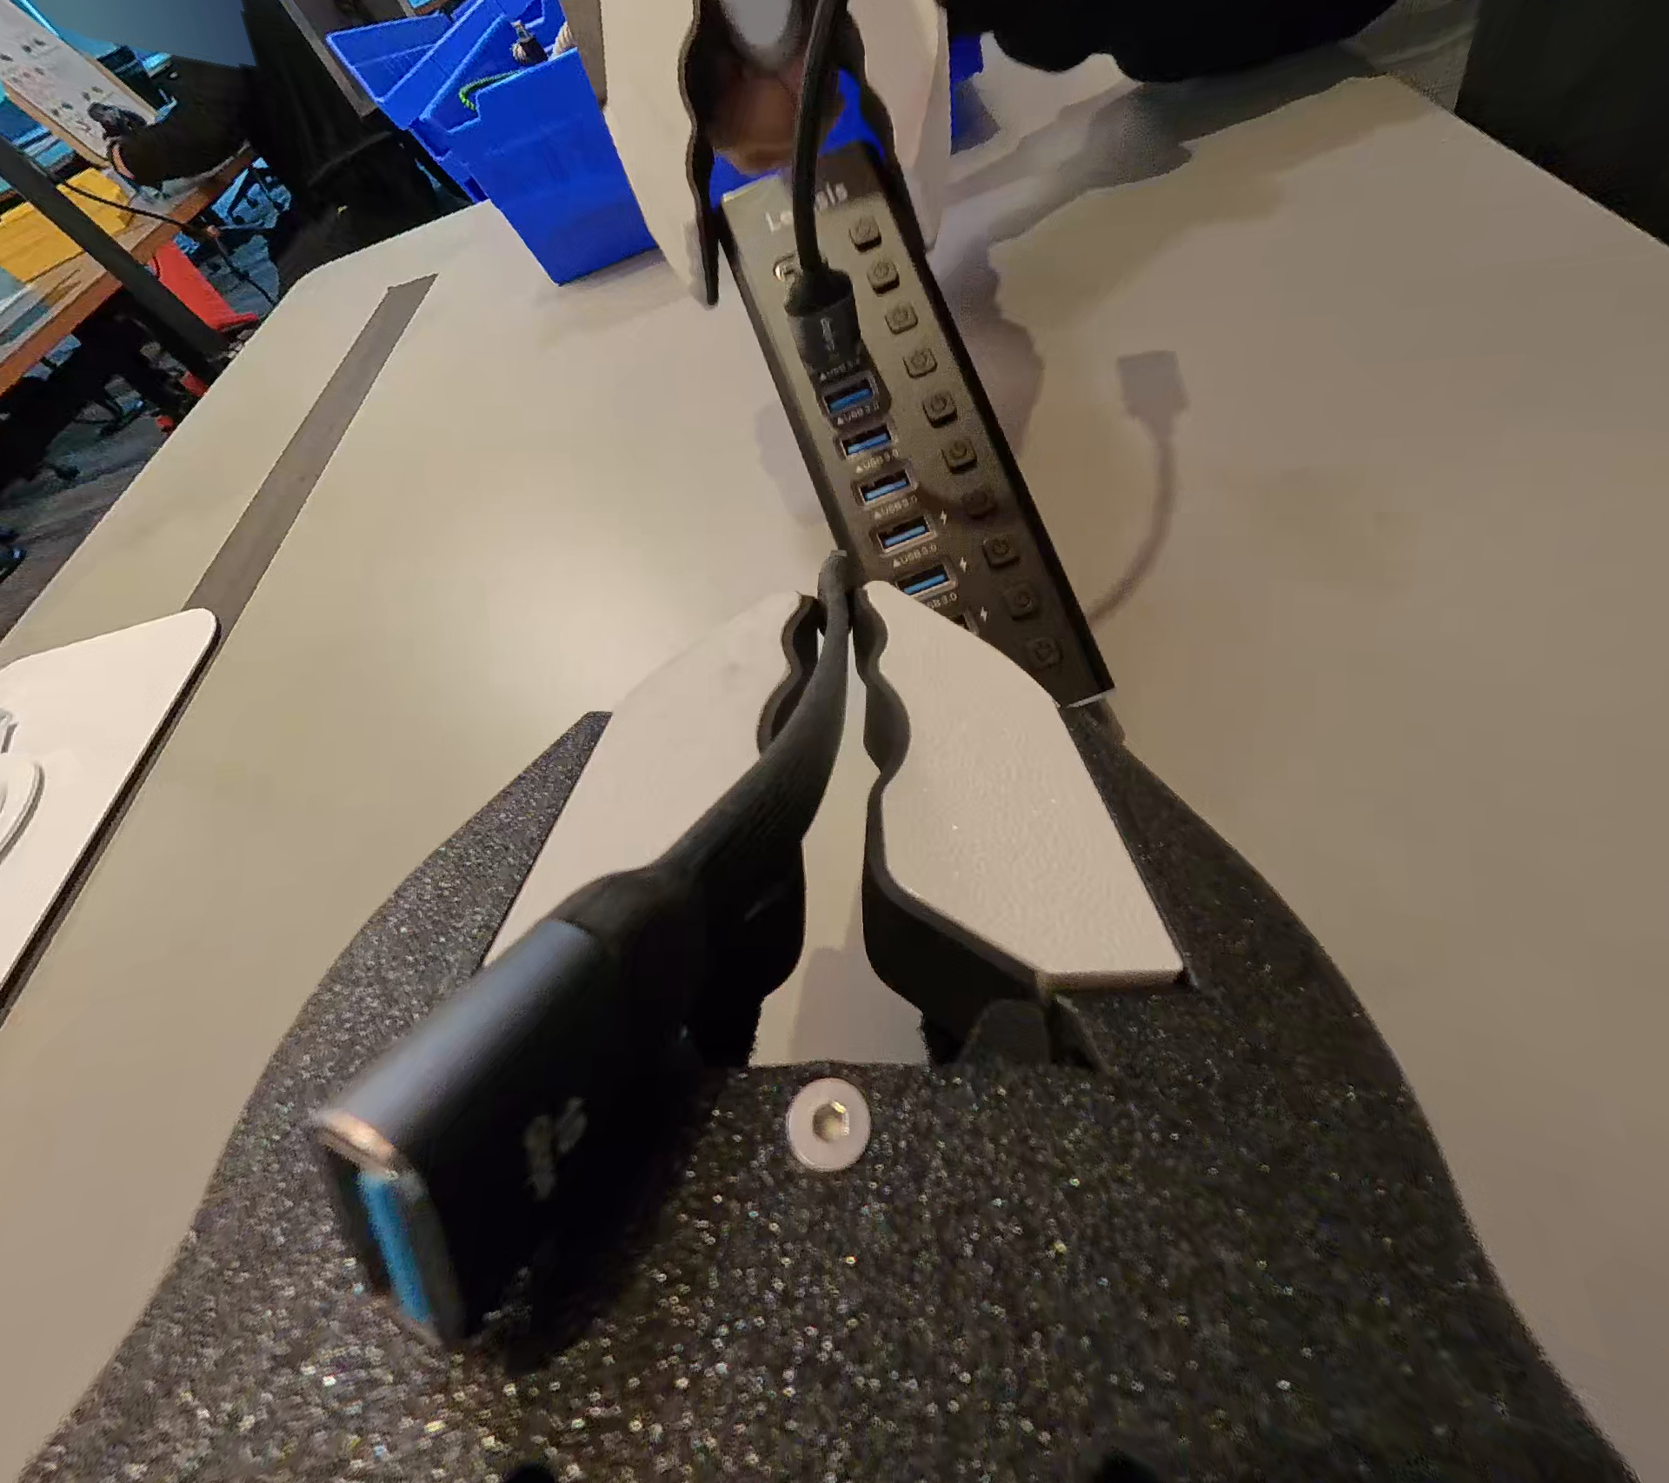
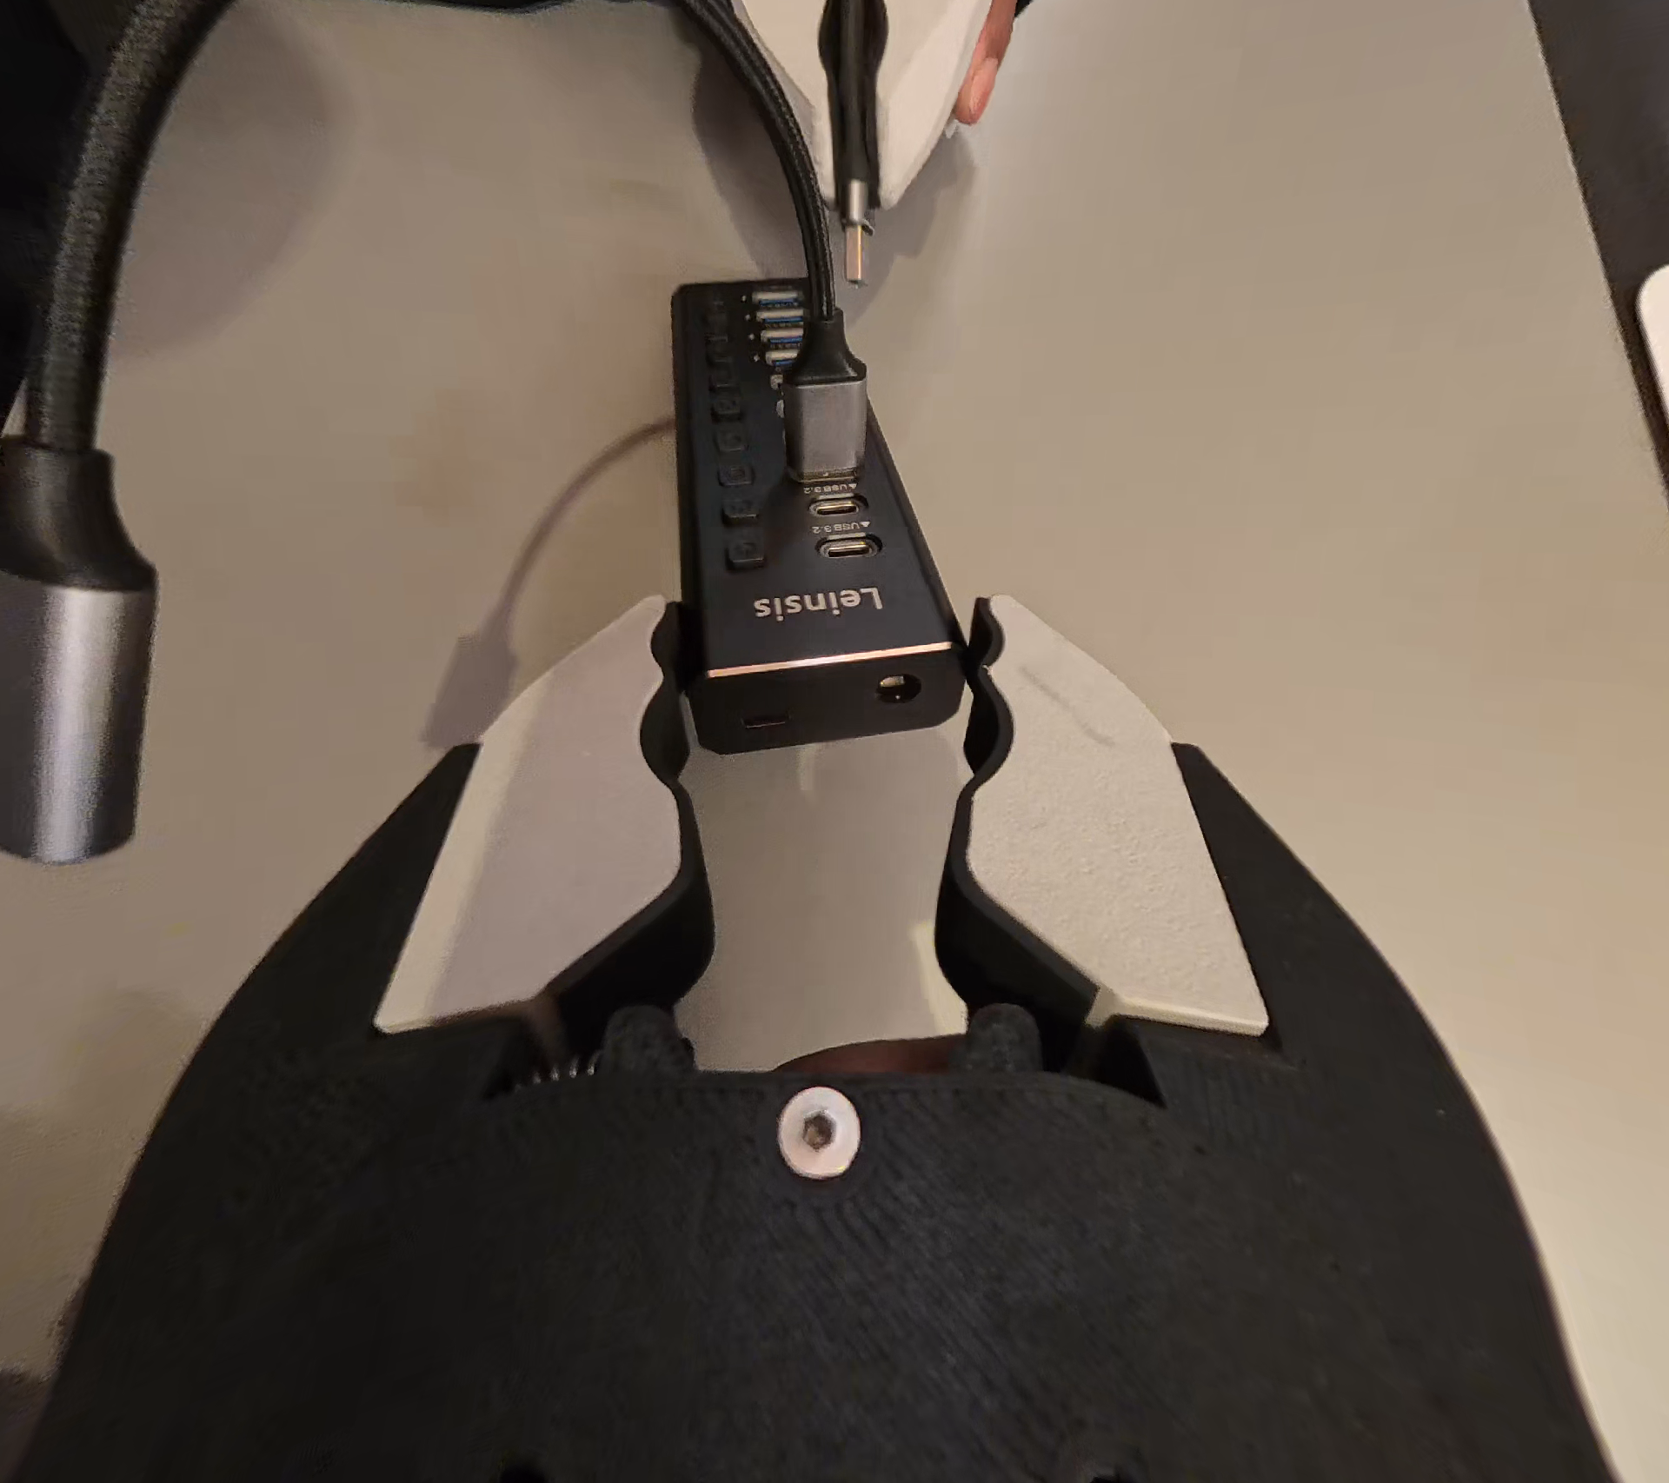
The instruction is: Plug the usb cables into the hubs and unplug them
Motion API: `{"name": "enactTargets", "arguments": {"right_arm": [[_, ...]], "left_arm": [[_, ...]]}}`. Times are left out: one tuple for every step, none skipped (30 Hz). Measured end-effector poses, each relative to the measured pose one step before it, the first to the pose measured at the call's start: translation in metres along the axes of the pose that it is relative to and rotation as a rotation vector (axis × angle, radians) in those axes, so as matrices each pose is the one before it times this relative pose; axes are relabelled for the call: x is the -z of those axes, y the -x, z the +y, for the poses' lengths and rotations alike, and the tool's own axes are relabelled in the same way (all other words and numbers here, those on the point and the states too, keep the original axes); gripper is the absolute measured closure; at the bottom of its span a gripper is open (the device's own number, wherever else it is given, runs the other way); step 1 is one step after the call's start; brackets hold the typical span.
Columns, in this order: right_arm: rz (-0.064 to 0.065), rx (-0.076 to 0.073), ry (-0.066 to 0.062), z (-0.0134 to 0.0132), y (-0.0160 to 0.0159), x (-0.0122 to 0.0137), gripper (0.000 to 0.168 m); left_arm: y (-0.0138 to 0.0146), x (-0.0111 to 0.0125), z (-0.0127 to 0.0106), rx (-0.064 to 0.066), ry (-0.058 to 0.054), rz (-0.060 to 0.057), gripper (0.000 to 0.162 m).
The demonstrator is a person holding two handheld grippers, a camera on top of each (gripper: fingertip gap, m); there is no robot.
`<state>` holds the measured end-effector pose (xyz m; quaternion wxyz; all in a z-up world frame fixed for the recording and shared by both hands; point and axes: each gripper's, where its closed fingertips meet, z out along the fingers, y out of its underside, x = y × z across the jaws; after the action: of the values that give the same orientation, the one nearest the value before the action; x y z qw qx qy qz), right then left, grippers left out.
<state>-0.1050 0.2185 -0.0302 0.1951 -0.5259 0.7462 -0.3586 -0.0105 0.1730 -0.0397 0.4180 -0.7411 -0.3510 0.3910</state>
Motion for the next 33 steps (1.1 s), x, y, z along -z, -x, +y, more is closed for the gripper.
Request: {"name": "enactTargets", "arguments": {"right_arm": [[0.0015, 0.0113, 0.0208, -0.00338, 0.00042, 0.00217, 0.109], [-0.0016, 0.0134, 0.0252, -0.00354, 0.00055, 0.00257, 0.109], [-0.0048, 0.0162, 0.0301, -0.00356, 0.0007, 0.00274, 0.109], [-0.0078, 0.0185, 0.0353, -0.00343, 0.00076, 0.00312, 0.109], [-0.0089, 0.02, 0.0415, -0.00327, 0.00057, 0.00343, 0.109], [-0.0101, 0.0197, 0.0486, -0.00276, 0.0003, 0.00333, 0.109], [-0.0126, 0.0184, 0.0488, -0.00316, 0.00044, 0.00321, 0.109], [-0.0142, 0.0197, 0.0538, -0.00269, 0.00048, 0.00254, 0.109], [-0.0091, 0.0255, 0.0598, -0.00235, 0.0, 0.00195, 0.109], [-0.0053, 0.0245, 0.0626, -0.00238, -0.00043, 0.00168, 0.109], [-0.0037, 0.0228, 0.0571, -0.00301, -0.0006, 0.00191, 0.109], [-0.0053, 0.0205, 0.0536, -0.00318, -0.00031, 0.00174, 0.109], [-0.0034, 0.0203, 0.0489, -0.00351, -0.0004, 0.00145, 0.109], [-0.0028, 0.0162, 0.0435, -0.00391, -0.00044, 0.00107, 0.109], [-0.0008, 0.0154, 0.0372, -0.0043, -0.00073, 0.00109, 0.109], [-0.0002, 0.0153, 0.0285, -0.00508, -0.00053, 0.00119, 0.109], [-0.0004, 0.012, 0.0255, -0.0055, -0.0005, 0.0013, 0.109], [0.0013, 0.0132, 0.0279, -0.00515, -0.00034, 0.00119, 0.109], [0.0029, 0.0141, 0.0269, -0.00536, -0.00028, 0.00113, 0.109], [0.0033, 0.0128, 0.0228, -0.00582, -0.00026, 0.00107, 0.109], [0.0032, 0.0122, 0.0163, -0.00658, -0.00006, 0.00114, 0.109], [0.0011, 0.0098, 0.0107, -0.0067, 0.00006, 0.00093, 0.109], [0.0012, 0.0101, 0.0097, -0.00596, -0.00011, 0.00069, 0.109], [-0.0003, 0.006, 0.0045, -0.00573, 0.00009, 0.00041, 0.109], [-0.0016, 0.0017, 0.0033, -0.00497, -0.00006, 0.00031, 0.109], [-0.0015, 0.0016, 0.0029, -0.00404, -0.00004, 0.00014, 0.109], [-0.0021, -0.0003, 0.0026, -0.00308, -0.00002, 0.00004, 0.109], [-0.0022, -0.0024, 0.0029, -0.00224, -0.00014, -0.00002, 0.109], [-0.0018, -0.0023, 0.0028, -0.00124, -0.00019, 0.00002, 0.109], [-0.002, -0.0024, 0.0012, -0.00024, -0.00006, -0.00006, 0.109], [-0.0024, -0.0037, -0.0015, 0.00021, -0.00014, -0.00004, 0.109], [-0.0021, -0.0033, -0.0053, 0.00014, -0.00017, 0.00007, 0.109], [-0.0014, -0.0025, -0.0095, -0.0004, 0.00015, -0.00005, 0.109]], "left_arm": [[-0.00097, -0.00003, 0.00078, 0.0022, 0.0027, 0.0026, 0.155], [-0.00081, 0.00008, 0.00031, 0.0005, 0.0014, 0.001, 0.155], [-0.00057, 0.00042, 0.00036, -0.0018, 0.0032, -0.0004, 0.155], [-0.00042, 0.00063, -0.00002, -0.0018, 0.0017, -0.0011, 0.155], [-0.00012, 0.00077, -0.0005, 0.0008, -0.002, -0.0005, 0.155], [0.00008, 0.00069, -0.00085, 0.0018, -0.0037, -0.0006, 0.155], [0.00026, 0.00061, -0.00069, 0.0, -0.0019, -0.0009, 0.155], [0.00024, 0.00049, -0.00028, -0.0024, 0.002, -0.0006, 0.155], [0.0004, 0.00081, 0.00005, -0.0044, 0.0045, -0.002, 0.155], [0.00051, 0.00112, 0.00005, -0.0049, 0.0039, -0.004, 0.155], [0.00065, 0.00147, 0.00006, -0.0037, 0.0024, -0.005, 0.155], [0.00042, 0.00157, -0.00005, -0.0033, 0.0021, -0.0036, 0.155], [0.00062, 0.00181, -0.00017, -0.0045, 0.0017, -0.0058, 0.155], [0.00093, 0.00186, -0.00072, -0.0038, -0.0013, -0.0068, 0.155], [0.00028, 0.00216, -0.00074, -0.0022, -0.0012, -0.0033, 0.155], [0.00066, 0.00241, -0.00056, -0.0049, 0.0014, -0.0061, 0.155], [0.00085, 0.00285, -0.00063, -0.0065, 0.0, -0.0084, 0.155], [0.0004, 0.00314, -0.00027, -0.0031, -0.0004, -0.0055, 0.155], [0.00052, 0.00363, -0.00013, -0.0017, -0.0007, -0.0073, 0.155], [0.00078, 0.0039, 0.00021, -0.0025, -0.001, -0.01, 0.155], [0.00048, 0.00409, 0.00026, -0.002, 0.0003, -0.0085, 0.155], [0.00035, 0.00417, -0.00006, 0.0, -0.0036, -0.0072, 0.155], [0.00017, 0.00404, -0.00019, 0.0042, -0.007, -0.0068, 0.155], [-0.00028, 0.00351, -0.0003, 0.0043, -0.0073, -0.0026, 0.155], [-0.00048, 0.00265, 0.0002, 0.0022, -0.001, -0.0009, 0.155], [-0.00026, 0.00186, 0.00028, -0.0012, 0.0018, -0.0017, 0.155], [0.00002, 0.00123, -0.00013, -0.0028, -0.0003, -0.0022, 0.155], [-0.00021, 0.0007, -0.0005, -0.0008, -0.003, 0.0003, 0.155], [-0.00028, 0.00024, -0.0006, -0.0016, -0.0032, 0.0008, 0.155], [0.00002, 0.00001, -0.0007, -0.0035, -0.0022, -0.0006, 0.155], [0.00011, -0.00017, -0.00087, -0.0018, -0.003, -0.0007, 0.155], [-0.00022, -0.00023, -0.00084, -0.0007, -0.0034, 0.0009, 0.155], [-0.00032, -0.00042, -0.00042, -0.0027, -0.001, 0.0006, 0.155]]}}
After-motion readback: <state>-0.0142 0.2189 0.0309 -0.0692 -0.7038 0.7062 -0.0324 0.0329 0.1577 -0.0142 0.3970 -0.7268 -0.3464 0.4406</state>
